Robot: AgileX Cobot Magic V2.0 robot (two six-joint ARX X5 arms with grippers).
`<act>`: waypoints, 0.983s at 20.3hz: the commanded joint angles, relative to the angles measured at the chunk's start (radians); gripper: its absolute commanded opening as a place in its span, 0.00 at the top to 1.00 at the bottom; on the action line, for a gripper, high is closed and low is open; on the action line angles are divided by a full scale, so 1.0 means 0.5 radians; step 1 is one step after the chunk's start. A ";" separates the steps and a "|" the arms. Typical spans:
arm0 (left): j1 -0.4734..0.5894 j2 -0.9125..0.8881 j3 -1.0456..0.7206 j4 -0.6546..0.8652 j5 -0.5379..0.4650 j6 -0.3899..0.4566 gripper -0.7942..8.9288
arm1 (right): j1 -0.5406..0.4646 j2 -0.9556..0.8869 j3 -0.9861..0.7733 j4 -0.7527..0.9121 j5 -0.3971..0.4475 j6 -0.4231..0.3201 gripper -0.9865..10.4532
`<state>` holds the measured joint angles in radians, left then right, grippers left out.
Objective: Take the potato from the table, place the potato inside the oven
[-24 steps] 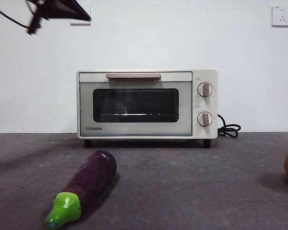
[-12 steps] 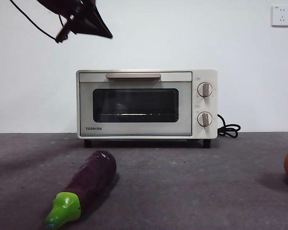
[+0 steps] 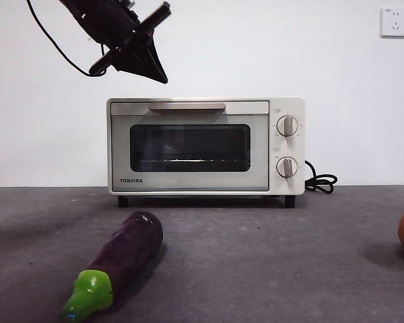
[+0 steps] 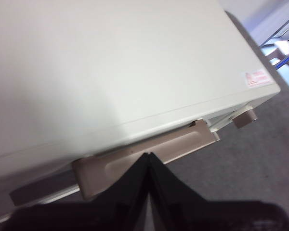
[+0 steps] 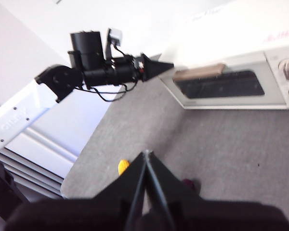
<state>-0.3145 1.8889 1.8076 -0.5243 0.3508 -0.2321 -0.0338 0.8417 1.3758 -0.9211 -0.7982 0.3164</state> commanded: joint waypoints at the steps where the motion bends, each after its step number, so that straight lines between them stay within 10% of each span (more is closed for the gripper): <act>1: -0.036 0.032 0.005 0.005 -0.068 0.122 0.92 | 0.002 -0.002 0.037 -0.011 0.011 -0.029 0.92; 20: -0.059 0.087 0.005 0.038 -0.231 0.220 0.92 | 0.002 -0.002 0.072 -0.477 0.215 -0.171 0.92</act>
<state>-0.3477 1.9209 1.8084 -0.5125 0.2390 -0.1455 -0.0338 0.8421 1.4067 -1.1568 -0.6949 0.2527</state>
